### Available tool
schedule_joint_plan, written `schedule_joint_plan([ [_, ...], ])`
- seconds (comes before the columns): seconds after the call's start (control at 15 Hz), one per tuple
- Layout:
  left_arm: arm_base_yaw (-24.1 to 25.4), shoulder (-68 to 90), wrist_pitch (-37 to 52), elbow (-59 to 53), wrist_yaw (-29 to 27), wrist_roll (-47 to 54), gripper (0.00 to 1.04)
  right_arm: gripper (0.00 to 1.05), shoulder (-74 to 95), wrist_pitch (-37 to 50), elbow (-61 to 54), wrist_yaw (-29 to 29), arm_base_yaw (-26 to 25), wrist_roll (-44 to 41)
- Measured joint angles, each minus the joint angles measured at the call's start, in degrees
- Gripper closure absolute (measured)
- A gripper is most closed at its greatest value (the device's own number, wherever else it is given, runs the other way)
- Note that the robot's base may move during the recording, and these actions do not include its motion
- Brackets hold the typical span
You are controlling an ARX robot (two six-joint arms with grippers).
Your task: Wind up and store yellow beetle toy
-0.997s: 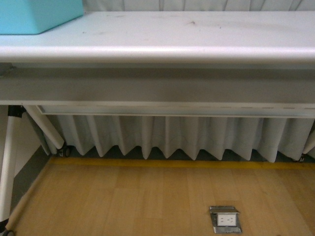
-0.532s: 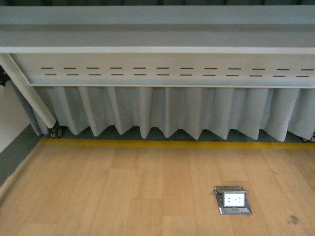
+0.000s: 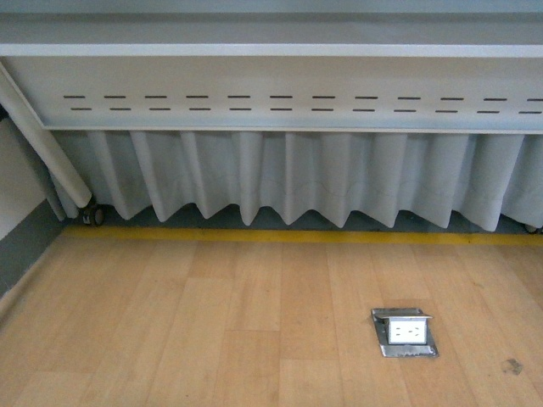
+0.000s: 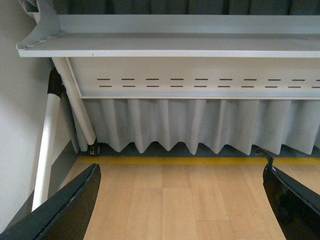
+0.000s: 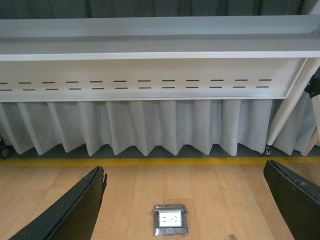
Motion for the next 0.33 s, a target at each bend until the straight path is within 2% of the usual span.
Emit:
schedule_joint_plan([
  [0.33, 0.00, 0.00, 0.00, 0.00, 0.00, 0.00, 0.07, 0.07, 0.00, 0.00, 0.00, 0.00, 0.00, 0.00],
])
